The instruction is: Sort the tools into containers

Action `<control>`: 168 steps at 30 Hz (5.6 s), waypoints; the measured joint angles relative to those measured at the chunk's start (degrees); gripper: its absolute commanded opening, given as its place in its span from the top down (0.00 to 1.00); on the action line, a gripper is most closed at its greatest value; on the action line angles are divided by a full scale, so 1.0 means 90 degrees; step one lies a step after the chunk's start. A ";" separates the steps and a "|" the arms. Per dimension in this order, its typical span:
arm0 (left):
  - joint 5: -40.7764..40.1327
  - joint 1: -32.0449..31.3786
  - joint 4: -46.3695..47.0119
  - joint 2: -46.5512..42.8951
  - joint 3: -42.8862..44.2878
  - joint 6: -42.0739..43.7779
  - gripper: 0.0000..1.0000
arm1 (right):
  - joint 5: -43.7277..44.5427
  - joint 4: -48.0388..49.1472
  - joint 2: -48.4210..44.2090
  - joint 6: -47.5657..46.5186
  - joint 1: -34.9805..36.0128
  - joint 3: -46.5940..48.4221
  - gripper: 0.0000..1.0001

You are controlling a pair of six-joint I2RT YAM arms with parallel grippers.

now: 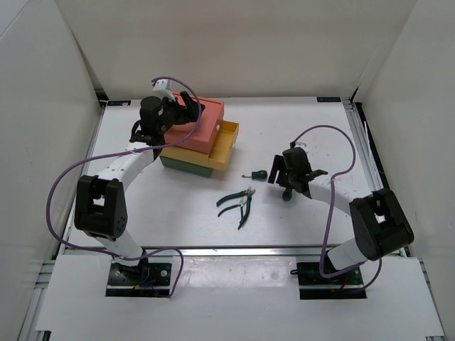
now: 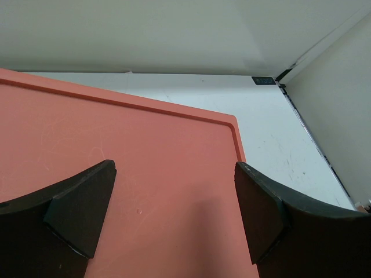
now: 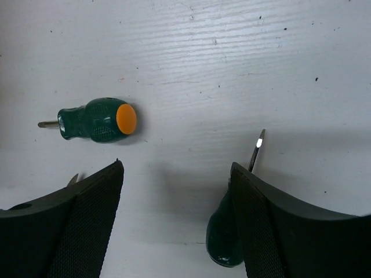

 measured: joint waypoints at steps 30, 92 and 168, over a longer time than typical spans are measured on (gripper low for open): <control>0.0112 0.0010 0.0027 -0.0075 -0.0092 -0.0010 0.04 | 0.1302 -0.0823 -0.1090 0.0571 0.0680 -0.0950 0.22; 0.0182 0.0041 -0.0070 -0.0245 -0.0206 -0.0080 0.04 | -0.1049 -0.0129 0.1107 -0.1654 0.0151 0.3101 0.30; 0.0279 0.0053 -0.0075 -0.0253 -0.0206 -0.0087 0.04 | -0.1535 -0.0102 0.2188 -0.0459 0.1185 0.4388 0.48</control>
